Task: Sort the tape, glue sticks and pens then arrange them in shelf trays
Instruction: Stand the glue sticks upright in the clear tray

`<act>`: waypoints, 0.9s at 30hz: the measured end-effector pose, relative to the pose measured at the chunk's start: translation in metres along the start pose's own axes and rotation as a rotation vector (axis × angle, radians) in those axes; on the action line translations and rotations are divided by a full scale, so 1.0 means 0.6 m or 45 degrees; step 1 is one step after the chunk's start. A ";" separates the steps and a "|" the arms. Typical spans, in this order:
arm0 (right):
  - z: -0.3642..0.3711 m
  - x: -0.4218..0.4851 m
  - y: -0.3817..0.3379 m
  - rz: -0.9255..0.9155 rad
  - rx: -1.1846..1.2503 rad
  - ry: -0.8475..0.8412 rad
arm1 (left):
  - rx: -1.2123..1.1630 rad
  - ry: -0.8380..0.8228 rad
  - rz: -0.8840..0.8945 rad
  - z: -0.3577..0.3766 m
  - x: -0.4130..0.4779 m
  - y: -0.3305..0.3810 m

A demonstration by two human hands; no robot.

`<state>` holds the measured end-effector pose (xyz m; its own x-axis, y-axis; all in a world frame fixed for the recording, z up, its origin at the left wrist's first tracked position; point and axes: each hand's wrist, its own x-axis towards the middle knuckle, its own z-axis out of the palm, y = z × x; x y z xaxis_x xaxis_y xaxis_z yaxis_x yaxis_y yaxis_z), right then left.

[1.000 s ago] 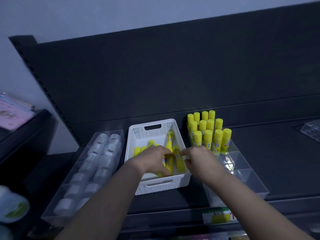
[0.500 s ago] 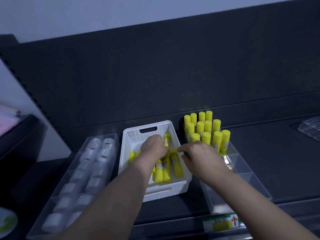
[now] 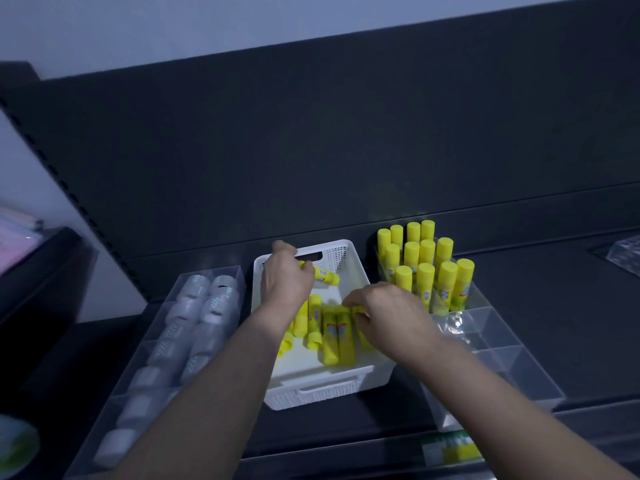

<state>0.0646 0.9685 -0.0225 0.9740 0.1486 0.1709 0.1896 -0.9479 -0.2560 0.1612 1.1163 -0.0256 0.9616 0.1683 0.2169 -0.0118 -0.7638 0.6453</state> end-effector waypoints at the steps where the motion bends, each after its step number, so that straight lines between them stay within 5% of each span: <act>1: 0.005 0.005 -0.005 -0.004 -0.017 -0.029 | -0.046 0.040 0.035 -0.008 -0.004 -0.006; 9: 0.048 0.051 -0.057 -0.134 -0.258 -0.394 | -0.093 0.091 0.117 -0.051 -0.018 -0.040; 27: 0.076 0.097 -0.064 0.030 -0.099 -0.272 | -0.140 0.104 0.127 -0.058 0.000 -0.078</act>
<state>0.1195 1.0261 -0.0462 0.9837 0.1748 -0.0415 0.1645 -0.9694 -0.1820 0.1521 1.1739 -0.0302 0.9287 0.1489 0.3397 -0.1401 -0.7072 0.6930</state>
